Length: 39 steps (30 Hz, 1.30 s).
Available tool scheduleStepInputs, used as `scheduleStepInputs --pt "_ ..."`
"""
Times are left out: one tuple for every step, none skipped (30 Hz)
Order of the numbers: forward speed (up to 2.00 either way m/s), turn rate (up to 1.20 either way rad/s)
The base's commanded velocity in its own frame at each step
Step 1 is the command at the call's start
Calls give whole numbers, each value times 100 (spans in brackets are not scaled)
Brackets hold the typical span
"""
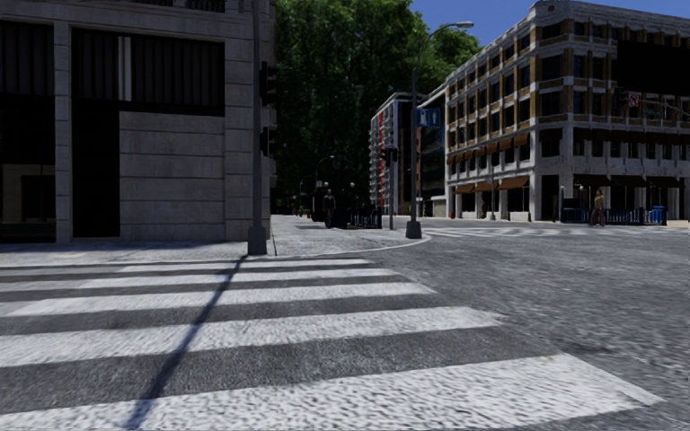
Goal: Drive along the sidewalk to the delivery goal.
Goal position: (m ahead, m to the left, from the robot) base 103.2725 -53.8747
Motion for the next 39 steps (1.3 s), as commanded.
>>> scheduleStepInputs --pt "177 29" --pt "177 29" --pt "177 27" --pt "177 27" --pt "177 23" --pt "177 19" --pt "177 13" --pt "177 8" --pt "177 8" --pt "177 7" --pt "177 7" --pt "177 7" --pt "177 6" --pt "177 6" --pt "177 1" --pt "177 0" --pt "177 0" --pt "177 0" --pt "177 0" --pt "177 0" --pt "177 0" --pt "177 0" --pt "177 0" --pt "177 0" --pt "177 0" --pt "177 0" --pt "177 0" --pt "177 0" --pt "177 0" --pt "177 0" --pt "177 0" --pt "177 0" --pt "177 0" --pt "177 0" --pt "177 0" --pt "177 3" --pt "177 4" --pt "177 4" --pt "177 6"
